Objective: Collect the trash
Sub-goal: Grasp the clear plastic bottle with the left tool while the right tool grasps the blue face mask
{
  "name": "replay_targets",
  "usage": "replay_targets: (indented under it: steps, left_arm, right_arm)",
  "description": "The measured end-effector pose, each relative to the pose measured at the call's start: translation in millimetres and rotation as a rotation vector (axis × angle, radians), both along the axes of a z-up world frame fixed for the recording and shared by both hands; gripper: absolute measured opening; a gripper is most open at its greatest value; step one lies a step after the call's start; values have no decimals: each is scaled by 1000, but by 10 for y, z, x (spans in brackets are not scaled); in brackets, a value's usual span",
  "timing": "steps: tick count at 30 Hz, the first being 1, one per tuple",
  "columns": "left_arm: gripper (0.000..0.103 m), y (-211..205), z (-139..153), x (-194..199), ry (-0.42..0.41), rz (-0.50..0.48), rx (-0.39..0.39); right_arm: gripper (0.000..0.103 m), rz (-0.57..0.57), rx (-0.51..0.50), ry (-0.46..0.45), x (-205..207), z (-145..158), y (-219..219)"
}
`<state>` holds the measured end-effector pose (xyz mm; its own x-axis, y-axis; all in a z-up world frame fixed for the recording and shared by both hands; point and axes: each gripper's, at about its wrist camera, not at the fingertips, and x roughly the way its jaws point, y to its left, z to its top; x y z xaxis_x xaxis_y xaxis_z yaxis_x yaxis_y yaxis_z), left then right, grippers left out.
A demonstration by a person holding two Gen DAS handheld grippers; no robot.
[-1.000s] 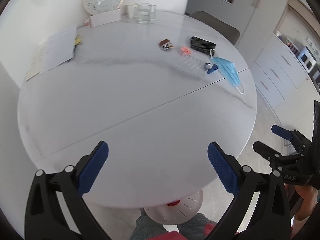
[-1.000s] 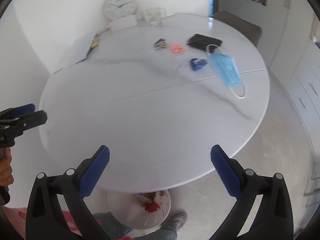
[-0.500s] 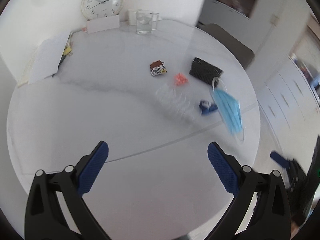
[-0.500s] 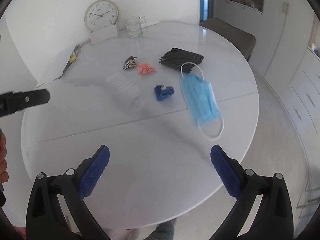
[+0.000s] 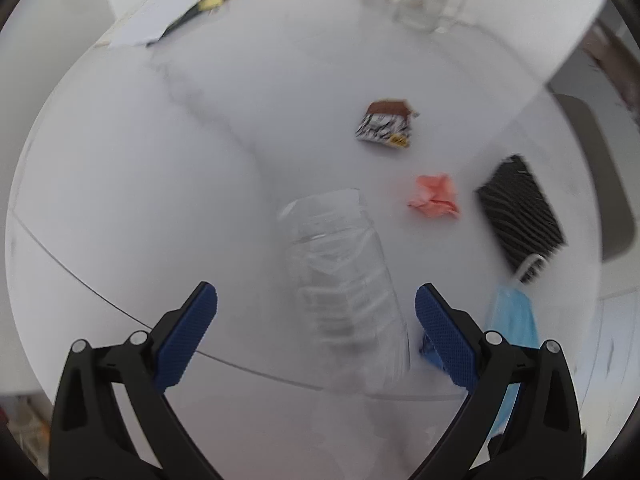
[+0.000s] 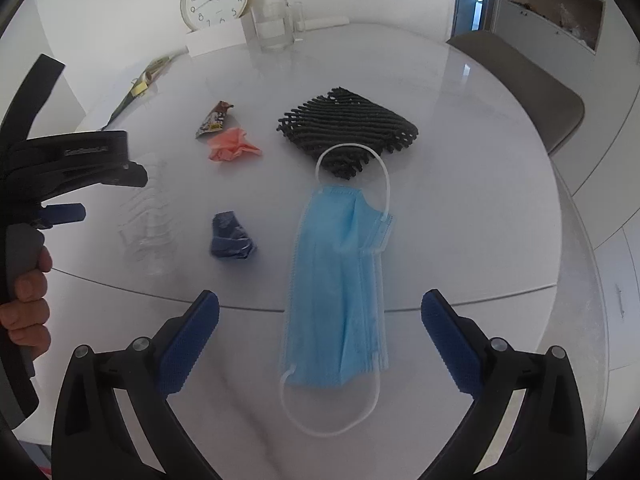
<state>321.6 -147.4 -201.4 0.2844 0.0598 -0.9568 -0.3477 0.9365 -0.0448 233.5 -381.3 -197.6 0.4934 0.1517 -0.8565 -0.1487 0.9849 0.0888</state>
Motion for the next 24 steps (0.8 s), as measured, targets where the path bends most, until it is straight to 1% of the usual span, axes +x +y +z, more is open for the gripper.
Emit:
replay_targets:
  steps: [3,4,5,7,9,12,17,23,24]
  left_arm:
    - [95,-61,-157,119,53,20,2]
    - [93,-83,-180,141,55,22,4]
    - [79,-97,-191,150,50,24,9]
    - [61,-115,-226,162,47,15,-10]
    - [60,-130,-236,183,42,8,-19]
    - [60,-135,-230,164,36,-22,-11]
    - [60,-87,-199,93,26,-38,-9]
    - [60,-18,-36,-90,8,-91,-4]
    - [60,13,23,-154,-6,-98,14]
  right_arm:
    - [100,14,26,13,120,-97,-34]
    - [100,19,30,18,143,-124,-29]
    - [100,24,31,21,156,-143,-21]
    - [100,30,27,22,171,-171,-3]
    - [100,34,35,24,185,-193,1]
    - [100,35,42,31,216,-218,5]
    - [100,35,47,28,239,-209,19]
    - [100,11,59,27,282,-247,-50]
    - [92,7,69,30,291,-257,-65]
